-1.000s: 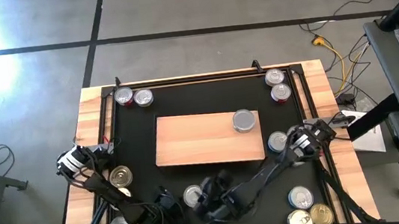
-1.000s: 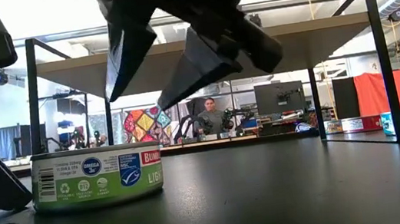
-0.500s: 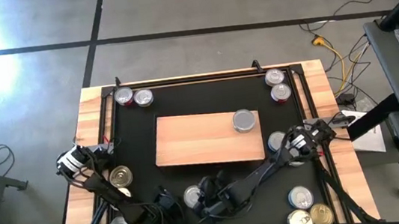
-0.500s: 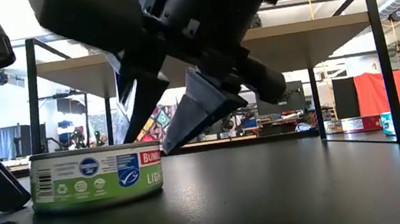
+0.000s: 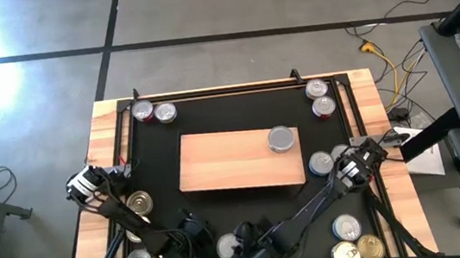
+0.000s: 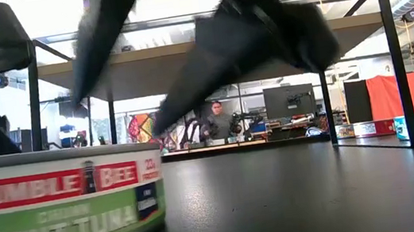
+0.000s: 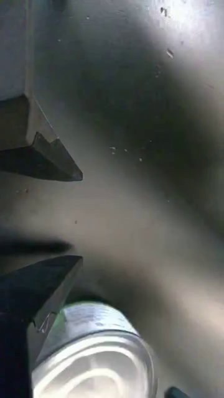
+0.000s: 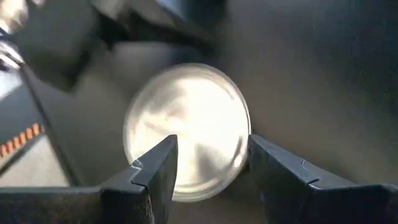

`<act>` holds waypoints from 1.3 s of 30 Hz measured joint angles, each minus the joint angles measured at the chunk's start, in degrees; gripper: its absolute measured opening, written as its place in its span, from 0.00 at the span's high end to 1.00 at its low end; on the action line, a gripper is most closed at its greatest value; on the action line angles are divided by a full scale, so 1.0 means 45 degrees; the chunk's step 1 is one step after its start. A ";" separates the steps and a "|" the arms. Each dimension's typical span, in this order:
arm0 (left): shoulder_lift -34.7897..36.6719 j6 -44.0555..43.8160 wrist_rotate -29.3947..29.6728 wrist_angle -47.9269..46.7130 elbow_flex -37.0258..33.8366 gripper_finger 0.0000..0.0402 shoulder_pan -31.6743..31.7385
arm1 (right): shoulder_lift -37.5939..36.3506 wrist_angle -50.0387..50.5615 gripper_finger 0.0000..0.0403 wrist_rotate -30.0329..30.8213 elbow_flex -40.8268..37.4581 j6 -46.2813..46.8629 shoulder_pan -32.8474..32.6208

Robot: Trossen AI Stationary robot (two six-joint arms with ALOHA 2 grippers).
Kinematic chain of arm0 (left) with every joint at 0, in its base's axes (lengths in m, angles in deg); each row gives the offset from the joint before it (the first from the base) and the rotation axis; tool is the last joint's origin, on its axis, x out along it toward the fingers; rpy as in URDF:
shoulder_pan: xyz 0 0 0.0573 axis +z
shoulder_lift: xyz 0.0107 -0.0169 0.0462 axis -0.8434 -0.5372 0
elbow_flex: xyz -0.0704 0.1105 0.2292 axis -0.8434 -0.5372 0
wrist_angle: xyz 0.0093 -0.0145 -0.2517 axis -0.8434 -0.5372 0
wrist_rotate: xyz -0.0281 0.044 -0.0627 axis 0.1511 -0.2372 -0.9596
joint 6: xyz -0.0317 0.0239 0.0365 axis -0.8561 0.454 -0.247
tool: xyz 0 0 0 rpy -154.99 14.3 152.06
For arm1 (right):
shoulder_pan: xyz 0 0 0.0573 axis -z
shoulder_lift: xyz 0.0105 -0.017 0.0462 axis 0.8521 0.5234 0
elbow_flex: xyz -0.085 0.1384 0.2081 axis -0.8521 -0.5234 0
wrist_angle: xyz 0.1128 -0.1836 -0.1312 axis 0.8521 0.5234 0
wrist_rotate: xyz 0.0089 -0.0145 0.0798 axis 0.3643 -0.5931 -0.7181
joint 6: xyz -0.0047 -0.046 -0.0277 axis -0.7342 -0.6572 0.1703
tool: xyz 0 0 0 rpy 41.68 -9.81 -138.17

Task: Stack canned seafood by type on shelf
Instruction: Stack the green white tuna can on top of the green white tuna can on the shelf

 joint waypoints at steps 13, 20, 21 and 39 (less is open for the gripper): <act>0.0900 0.0997 -0.1146 0.0482 0.0325 0.52 -0.2129 | -0.0024 0.0689 0.48 -0.0246 0.1187 -0.8267 -0.0328; 0.0011 0.1861 -0.1620 0.2026 0.0446 0.52 -0.1935 | -0.0043 0.2592 0.41 -0.0822 0.1248 -1.0620 -0.0690; -0.0047 0.1882 -0.1629 0.2188 0.0452 0.52 -0.1909 | -0.0083 0.3230 0.40 -0.0819 0.1289 -1.0153 -0.0681; -0.0357 0.2930 -0.2192 0.2641 0.0452 0.52 -0.1869 | -0.2302 0.4609 0.04 -0.2925 0.0230 -0.2334 -0.1569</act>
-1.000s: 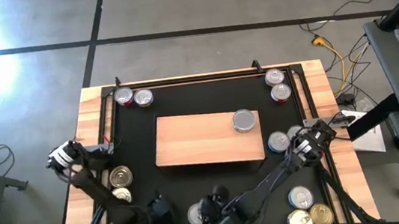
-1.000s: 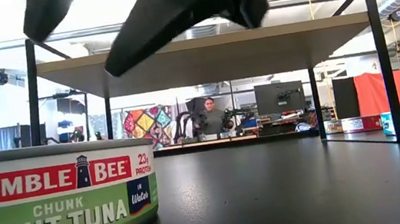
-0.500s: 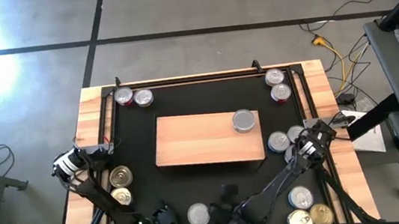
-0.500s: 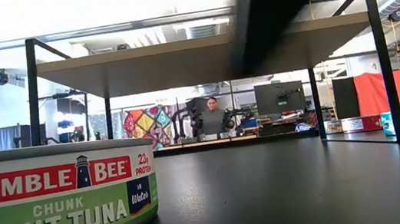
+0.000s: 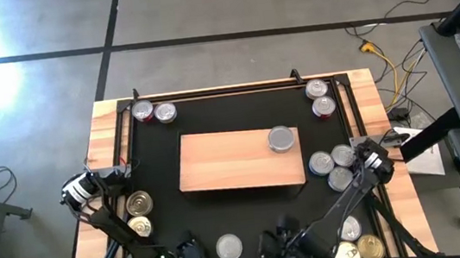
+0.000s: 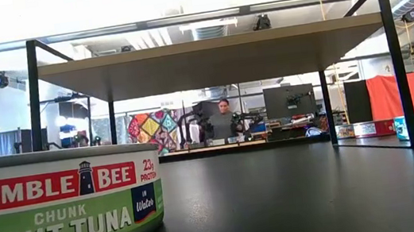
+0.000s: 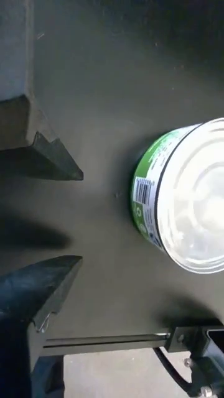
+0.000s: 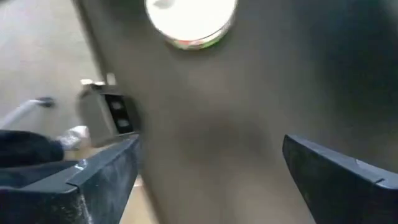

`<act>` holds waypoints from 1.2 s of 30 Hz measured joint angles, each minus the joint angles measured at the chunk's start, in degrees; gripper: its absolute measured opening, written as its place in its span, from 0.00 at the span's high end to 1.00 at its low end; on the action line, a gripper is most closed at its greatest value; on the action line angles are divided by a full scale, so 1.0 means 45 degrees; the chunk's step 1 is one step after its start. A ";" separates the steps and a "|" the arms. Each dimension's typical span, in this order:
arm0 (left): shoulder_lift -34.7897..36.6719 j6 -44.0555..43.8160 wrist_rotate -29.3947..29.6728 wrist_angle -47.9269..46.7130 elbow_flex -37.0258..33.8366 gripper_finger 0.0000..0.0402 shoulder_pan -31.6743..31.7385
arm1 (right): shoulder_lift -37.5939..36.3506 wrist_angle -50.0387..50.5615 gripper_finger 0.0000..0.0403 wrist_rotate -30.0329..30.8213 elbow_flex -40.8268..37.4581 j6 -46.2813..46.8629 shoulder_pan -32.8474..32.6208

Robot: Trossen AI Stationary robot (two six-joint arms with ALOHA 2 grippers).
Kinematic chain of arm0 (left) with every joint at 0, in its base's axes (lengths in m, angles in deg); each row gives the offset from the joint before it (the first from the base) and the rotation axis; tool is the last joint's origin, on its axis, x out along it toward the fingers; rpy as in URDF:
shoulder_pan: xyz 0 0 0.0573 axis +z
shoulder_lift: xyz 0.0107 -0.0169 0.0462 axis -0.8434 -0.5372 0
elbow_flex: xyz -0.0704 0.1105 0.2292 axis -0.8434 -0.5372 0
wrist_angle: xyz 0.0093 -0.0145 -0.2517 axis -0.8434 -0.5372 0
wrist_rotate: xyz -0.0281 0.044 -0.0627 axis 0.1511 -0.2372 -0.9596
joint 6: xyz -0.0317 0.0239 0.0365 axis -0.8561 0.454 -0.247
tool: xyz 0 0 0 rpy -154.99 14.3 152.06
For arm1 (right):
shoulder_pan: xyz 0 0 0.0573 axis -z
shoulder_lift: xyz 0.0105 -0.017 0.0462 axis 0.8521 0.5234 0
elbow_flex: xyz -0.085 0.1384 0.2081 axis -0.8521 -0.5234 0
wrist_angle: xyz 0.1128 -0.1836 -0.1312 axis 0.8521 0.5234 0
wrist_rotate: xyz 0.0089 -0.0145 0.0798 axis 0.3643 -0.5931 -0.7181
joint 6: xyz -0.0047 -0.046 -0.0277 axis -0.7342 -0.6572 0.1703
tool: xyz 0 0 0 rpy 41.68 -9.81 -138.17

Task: Stack canned seafood by type on shelf
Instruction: Stack the green white tuna can on top of the green white tuna can on the shelf

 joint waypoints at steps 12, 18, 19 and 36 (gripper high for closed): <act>0.0010 -0.0768 -0.0292 0.0157 -0.0005 0.52 0.0000 | 0.0005 -0.5673 0.02 -0.0567 -0.1481 -0.1237 -0.0002; 0.0015 -0.0718 -0.0261 0.0155 -0.0005 0.52 0.0010 | 0.0005 -0.6269 0.02 -0.0710 -0.1087 -0.1002 0.0034; 0.0015 -0.0708 -0.0183 0.0160 -0.0005 0.52 0.0015 | 0.0005 -0.6412 0.02 -0.0698 -0.1087 -0.1149 0.0034; 0.0010 -0.0738 -0.0135 0.0817 -0.0019 0.52 0.0958 | 0.0019 -0.3079 0.01 0.1926 -0.2495 -0.5074 0.0623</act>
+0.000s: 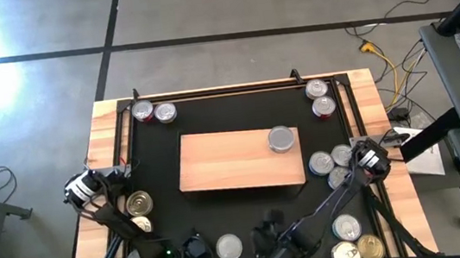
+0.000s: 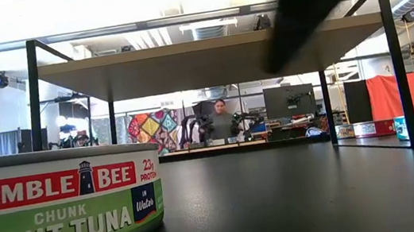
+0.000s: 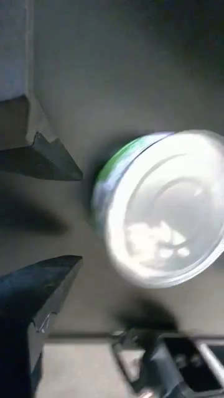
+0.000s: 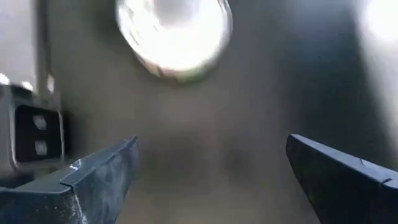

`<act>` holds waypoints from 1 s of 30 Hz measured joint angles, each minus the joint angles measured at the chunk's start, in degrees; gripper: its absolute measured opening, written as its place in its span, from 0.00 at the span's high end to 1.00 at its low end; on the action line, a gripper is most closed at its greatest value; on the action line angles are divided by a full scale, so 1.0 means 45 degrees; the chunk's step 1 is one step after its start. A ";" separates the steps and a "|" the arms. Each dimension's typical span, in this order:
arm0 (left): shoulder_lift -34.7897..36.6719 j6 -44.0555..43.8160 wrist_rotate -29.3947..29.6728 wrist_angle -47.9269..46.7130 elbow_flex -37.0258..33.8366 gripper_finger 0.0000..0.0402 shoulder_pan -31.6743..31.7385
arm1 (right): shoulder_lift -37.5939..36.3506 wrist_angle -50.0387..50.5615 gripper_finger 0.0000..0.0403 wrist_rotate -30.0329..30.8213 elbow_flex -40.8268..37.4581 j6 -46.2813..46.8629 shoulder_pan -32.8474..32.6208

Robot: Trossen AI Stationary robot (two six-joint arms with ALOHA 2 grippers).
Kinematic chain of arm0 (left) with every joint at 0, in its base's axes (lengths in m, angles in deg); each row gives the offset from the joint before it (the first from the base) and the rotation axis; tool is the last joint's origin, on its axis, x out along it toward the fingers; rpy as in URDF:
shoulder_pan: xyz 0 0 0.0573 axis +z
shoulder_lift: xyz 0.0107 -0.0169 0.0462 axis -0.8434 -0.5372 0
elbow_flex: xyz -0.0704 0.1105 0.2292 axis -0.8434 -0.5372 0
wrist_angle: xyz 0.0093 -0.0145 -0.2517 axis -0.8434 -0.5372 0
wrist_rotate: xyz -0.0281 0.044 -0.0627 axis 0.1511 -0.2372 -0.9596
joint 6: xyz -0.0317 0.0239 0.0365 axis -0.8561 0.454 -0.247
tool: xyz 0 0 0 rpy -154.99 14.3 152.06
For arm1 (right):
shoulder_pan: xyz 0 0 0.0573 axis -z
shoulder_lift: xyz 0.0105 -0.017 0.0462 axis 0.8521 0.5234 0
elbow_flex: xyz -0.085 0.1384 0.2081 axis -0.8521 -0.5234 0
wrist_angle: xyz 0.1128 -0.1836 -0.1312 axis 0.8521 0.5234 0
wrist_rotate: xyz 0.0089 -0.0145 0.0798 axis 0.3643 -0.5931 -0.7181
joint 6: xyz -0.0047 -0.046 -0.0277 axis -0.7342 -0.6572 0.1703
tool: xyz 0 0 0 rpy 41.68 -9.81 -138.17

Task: Stack canned seafood by type on shelf
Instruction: Stack the green white tuna can on top of the green white tuna can on the shelf

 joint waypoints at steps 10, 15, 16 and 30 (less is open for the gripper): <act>-0.0496 0.0823 0.0960 -0.0062 0.0009 0.52 0.0628 | 0.0005 -0.4607 0.01 0.0805 -0.2678 -0.1241 0.0213; -0.0548 0.1162 0.0942 -0.0763 0.0065 0.52 0.0679 | 0.0148 -0.4880 0.01 0.1348 -0.3063 -0.1262 0.0310; -0.0539 0.1157 0.0943 -0.0978 0.0073 0.52 0.0693 | 0.0223 -0.5050 0.01 0.1410 -0.3126 -0.1281 0.0327; -0.0461 0.1027 0.1499 -0.1773 0.0027 0.52 0.1103 | 0.0816 -0.7776 0.01 0.2087 -0.3187 -0.1391 0.0441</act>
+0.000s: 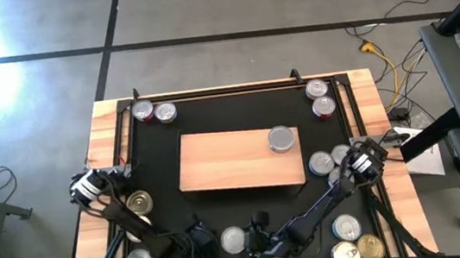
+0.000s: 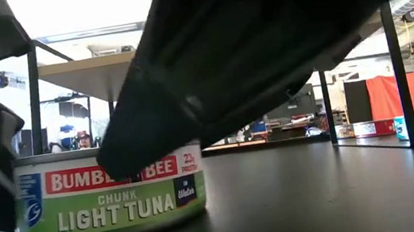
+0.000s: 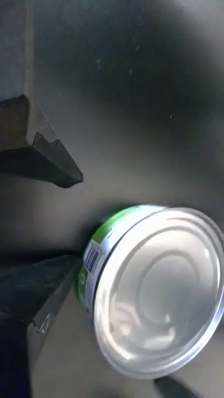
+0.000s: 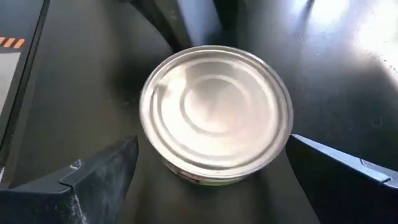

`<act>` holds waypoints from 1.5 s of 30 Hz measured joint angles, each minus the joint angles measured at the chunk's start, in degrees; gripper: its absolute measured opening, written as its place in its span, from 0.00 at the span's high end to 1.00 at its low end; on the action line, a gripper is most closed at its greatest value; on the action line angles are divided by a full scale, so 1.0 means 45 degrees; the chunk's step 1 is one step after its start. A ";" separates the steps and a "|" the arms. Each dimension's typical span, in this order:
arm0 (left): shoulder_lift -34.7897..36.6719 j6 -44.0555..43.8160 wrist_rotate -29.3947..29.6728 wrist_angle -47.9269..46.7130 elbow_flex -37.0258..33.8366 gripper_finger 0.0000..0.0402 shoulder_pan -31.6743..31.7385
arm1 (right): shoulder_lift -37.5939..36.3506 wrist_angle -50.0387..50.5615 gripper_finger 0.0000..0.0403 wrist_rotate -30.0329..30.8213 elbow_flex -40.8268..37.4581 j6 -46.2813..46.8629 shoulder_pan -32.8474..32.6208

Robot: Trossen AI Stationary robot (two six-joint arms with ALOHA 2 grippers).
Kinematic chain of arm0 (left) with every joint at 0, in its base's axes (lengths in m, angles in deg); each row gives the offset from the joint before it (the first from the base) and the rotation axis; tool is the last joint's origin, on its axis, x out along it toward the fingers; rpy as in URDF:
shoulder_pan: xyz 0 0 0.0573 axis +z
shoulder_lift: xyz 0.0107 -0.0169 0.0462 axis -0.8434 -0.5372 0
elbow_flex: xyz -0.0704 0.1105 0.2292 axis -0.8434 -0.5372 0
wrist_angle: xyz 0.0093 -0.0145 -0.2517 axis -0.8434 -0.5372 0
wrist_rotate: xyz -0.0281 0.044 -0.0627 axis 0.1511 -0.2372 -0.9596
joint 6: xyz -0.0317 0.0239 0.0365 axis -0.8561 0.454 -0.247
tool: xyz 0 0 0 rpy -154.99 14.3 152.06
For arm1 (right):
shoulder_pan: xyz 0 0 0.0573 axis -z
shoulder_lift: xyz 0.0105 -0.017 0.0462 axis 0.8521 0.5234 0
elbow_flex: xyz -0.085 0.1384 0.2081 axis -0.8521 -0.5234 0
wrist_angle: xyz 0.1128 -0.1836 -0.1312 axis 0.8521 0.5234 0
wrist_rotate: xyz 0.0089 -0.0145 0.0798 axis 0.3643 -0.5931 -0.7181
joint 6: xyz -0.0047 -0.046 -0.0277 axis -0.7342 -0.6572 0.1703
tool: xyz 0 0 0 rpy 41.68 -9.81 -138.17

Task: Stack canned seafood by type on shelf
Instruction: Stack the green white tuna can on top of the green white tuna can on the shelf

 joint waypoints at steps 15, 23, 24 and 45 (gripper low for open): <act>0.0000 0.0922 -0.0046 -0.0214 -0.0012 0.52 0.0256 | 0.1089 -0.1998 0.01 0.1632 -0.0270 -0.0480 -0.0228; 0.0015 0.1004 -0.0245 -0.0215 -0.0027 0.52 0.0328 | 0.1763 -0.4500 0.01 0.2976 -0.0466 -0.1593 -0.0243; 0.0015 0.1009 -0.0279 -0.0225 -0.0036 0.52 0.0347 | 0.1897 -0.4887 0.01 0.3120 -0.0475 -0.1614 -0.0228; 0.0019 0.1650 -0.0840 0.0028 -0.0066 0.52 0.0673 | 0.2560 -0.6839 0.01 0.3552 -0.0476 -0.1695 0.0174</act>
